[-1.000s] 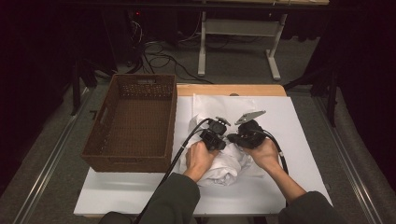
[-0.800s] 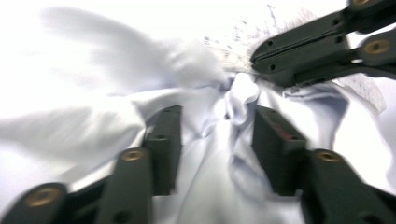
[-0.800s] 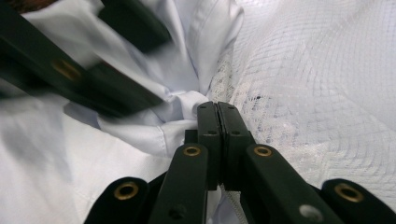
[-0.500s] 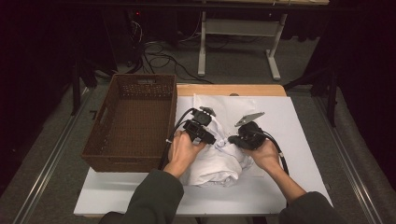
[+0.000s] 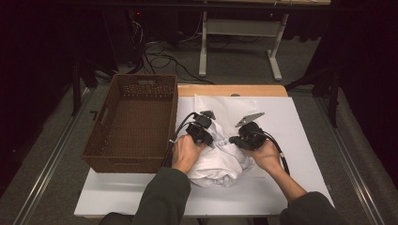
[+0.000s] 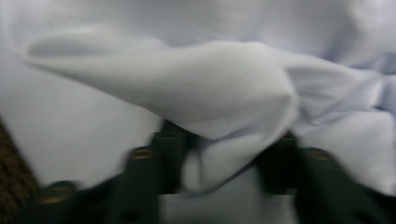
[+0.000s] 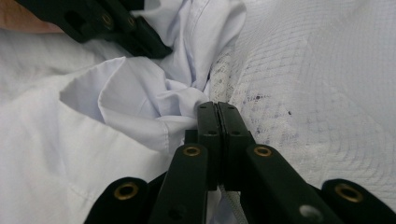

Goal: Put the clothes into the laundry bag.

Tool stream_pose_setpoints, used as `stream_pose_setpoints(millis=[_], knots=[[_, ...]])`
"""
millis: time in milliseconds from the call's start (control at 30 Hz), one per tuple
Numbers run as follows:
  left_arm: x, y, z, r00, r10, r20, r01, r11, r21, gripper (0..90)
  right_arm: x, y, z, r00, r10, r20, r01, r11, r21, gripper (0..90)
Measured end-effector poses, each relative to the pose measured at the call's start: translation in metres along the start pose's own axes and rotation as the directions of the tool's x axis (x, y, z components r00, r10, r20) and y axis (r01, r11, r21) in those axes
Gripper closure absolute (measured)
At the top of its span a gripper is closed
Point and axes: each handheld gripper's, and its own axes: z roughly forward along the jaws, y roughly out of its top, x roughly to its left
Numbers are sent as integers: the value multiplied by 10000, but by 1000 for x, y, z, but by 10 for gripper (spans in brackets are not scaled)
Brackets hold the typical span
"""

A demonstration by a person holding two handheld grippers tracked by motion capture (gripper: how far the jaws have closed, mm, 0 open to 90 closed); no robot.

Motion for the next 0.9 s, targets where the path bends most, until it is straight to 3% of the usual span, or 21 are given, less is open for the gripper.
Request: stream_pose_setpoints(millis=[33,100,167,333,433,533,667,767,900], knots=[[-1,-2,-4,9999,107,27,-106,9998,-185,767,0,0,-1,10000,-13,23,13,10000,-15,900],[-4,-8,-13,9996,243,118,-235,9977,-635,820,0,1,-2,10000,-9,63,9,10000,-95,900],[-7,-13,-27,9980,557,296,-522,9926,-1097,828,-1,1,-4,10000,15,63,-14,9998,-175,900],[-16,-21,-52,9917,946,876,-771,9798,-1846,851,-1,5,-8,9998,133,143,-130,9996,-239,900],[-26,-24,-58,9849,1445,952,-1239,9730,-1946,853,2,7,-5,9998,77,169,-74,9998,-183,900],[-33,-24,-53,9795,1721,1051,-1514,9719,-1802,859,4,9,-3,9998,-12,185,15,9999,-151,900],[-41,-19,-31,9760,1862,1133,-1712,9766,-1298,867,3,12,-6,9998,7,222,2,9991,-424,900],[-43,-15,-11,9828,1655,821,-1585,9836,-858,870,5,14,-11,9998,109,180,-97,9979,-644,900],[-36,-9,6,9904,1009,947,-956,9937,-583,868,11,13,-17,9999,-116,104,124,9968,-791,900]])
